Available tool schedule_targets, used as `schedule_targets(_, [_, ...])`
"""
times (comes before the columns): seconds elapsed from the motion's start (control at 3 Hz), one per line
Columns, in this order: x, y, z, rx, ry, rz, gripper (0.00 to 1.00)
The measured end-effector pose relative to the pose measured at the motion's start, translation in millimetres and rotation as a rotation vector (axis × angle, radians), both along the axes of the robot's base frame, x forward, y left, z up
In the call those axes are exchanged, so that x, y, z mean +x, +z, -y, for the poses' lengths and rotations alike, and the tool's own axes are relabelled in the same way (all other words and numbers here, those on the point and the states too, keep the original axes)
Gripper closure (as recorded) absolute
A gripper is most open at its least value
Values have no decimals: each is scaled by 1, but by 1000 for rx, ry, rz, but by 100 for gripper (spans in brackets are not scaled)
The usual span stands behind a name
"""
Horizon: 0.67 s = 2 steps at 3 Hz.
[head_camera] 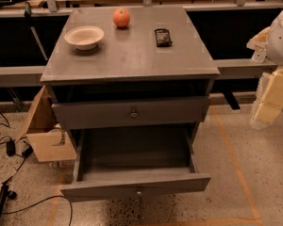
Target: Place rxbar chocolate into middle drawer
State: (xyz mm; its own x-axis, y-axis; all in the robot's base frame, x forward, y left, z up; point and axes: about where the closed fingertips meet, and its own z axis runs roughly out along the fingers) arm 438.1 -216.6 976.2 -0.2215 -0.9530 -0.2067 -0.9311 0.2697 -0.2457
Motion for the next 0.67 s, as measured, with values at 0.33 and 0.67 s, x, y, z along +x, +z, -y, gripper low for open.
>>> schedule_targets(0.33, [0,2,0,5,1,9,0])
schedule_targets(0.67, [23,5,-3,122,-40,61,0])
